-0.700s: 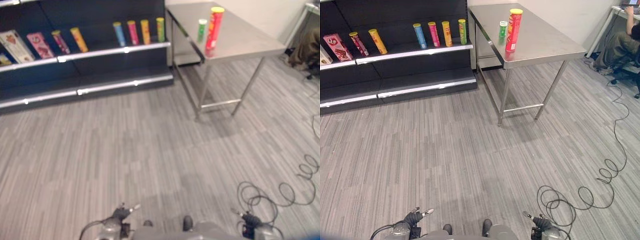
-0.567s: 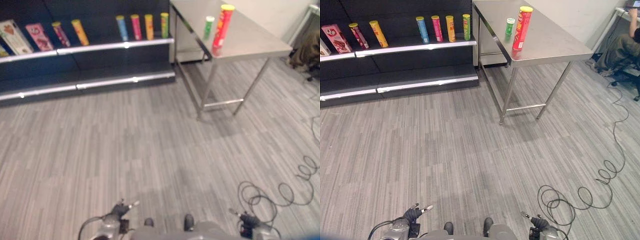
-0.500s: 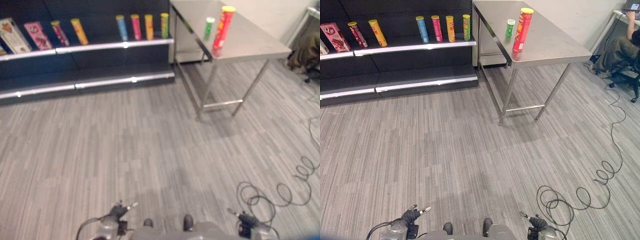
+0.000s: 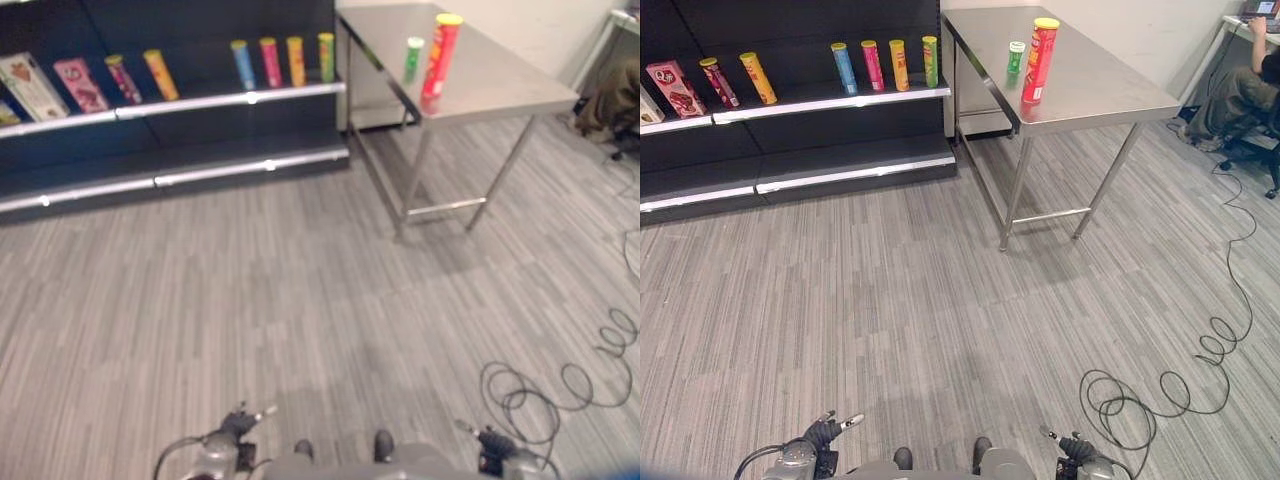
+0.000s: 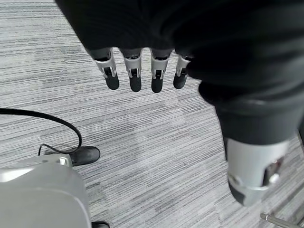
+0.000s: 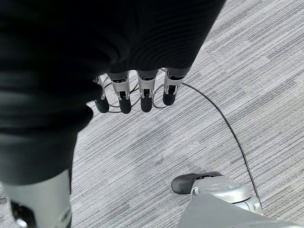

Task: Put the goods on the table back onto the shelves and tidy them up.

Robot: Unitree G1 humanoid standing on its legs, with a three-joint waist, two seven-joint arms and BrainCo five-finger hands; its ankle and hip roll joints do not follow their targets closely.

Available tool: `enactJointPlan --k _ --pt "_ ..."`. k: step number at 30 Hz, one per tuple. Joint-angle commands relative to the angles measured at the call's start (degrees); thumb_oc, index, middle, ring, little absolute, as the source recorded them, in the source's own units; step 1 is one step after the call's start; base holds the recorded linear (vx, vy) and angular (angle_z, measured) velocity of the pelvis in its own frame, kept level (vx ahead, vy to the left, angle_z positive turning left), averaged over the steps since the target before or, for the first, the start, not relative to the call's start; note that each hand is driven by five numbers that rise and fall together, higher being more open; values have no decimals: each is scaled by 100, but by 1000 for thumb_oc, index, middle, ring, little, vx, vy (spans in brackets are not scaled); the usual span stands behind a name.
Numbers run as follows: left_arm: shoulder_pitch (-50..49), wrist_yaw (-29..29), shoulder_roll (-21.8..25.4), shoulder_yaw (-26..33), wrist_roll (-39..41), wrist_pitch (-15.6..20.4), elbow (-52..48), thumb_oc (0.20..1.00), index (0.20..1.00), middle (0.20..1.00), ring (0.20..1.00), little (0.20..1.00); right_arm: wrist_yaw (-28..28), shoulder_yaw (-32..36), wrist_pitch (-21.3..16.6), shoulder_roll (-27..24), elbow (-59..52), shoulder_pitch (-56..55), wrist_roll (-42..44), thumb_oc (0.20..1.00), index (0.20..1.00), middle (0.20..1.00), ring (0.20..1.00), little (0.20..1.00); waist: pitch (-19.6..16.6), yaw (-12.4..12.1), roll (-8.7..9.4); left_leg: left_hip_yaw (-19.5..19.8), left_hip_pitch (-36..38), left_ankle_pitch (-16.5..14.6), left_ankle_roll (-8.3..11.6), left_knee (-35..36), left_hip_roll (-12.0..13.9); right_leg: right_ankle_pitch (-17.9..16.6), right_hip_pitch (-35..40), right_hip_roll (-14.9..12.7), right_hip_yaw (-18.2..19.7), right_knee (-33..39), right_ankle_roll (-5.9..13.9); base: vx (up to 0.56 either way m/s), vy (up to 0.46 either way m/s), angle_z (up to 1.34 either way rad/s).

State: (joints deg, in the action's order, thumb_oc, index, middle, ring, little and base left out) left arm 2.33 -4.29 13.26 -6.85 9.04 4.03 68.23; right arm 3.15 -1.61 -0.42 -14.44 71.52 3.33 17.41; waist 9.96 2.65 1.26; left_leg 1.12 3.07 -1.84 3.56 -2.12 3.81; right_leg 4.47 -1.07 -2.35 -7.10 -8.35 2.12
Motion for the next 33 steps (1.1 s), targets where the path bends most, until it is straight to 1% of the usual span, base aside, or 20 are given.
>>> enactJointPlan --k 1,16,18,22,27,31,32,33 --pt "133 -43 149 -20 38 148 60 1000 1000 1000 1000 1000 51 -47 -68 -76 57 150 -46 1000 1000 1000 1000 1000 -11 40 273 66 -277 -840 143 -724 -17 554 375 -581 76 142 653 0 0 0" --pt "158 -35 151 -35 42 159 64 1000 1000 1000 1000 1000 42 -63 -72 -68 45 130 -34 1000 1000 1000 1000 1000 -27 57 291 51 -292 -841 131 -705 -36 540 362 -598 107 154 663 0 0 0" --pt "177 -37 153 -13 79 154 0 1000 1000 1000 1000 1000 68 -23 -68 -79 53 145 -33 1000 1000 1000 1000 1000 -23 59 271 24 -305 -889 105 -739 -68 502 291 -635 151 114 700 31 37 0" --pt "188 -32 184 16 112 145 -20 1000 1000 1000 1000 1000 63 -26 -54 -79 48 157 -40 1000 1000 1000 1000 1000 -14 48 271 17 -365 -914 71 -801 -84 486 229 -653 191 87 714 24 40 -8" --pt "187 -43 217 48 191 145 -96 1000 1000 1000 1000 1000 71 -20 -36 -93 -23 163 -2 1000 1000 1000 1000 1000 56 44 293 -15 -515 -1022 -20 -1017 -164 430 151 -756 294 36 777 64 83 -12" --pt "202 -57 243 86 248 174 -168 1000 1000 1000 1000 1000 86 13 -29 -91 -20 180 -10 1000 1000 1000 1000 1000 101 31 299 -74 -620 -1160 -134 -1167 -264 332 36 -882 388 -60 889 78 112 -8" --pt "202 -57 243 86 248 174 -168 1000 1000 1000 1000 1000 86 13 -29 -91 -20 180 -10 1000 1000 1000 1000 1000 100 28 300 -77 -621 -1161 -135 -1169 -264 333 33 -882 391 -62 890 116 152 -14" --pt "203 -58 259 102 310 186 -227 1000 1000 1000 1000 1000 70 13 -22 -93 -62 173 -23 1000 1000 1000 1000 1000 156 9 285 -70 -647 -1276 -254 -1278 -363 220 -103 -1027 463 -373 967 115 166 -12"
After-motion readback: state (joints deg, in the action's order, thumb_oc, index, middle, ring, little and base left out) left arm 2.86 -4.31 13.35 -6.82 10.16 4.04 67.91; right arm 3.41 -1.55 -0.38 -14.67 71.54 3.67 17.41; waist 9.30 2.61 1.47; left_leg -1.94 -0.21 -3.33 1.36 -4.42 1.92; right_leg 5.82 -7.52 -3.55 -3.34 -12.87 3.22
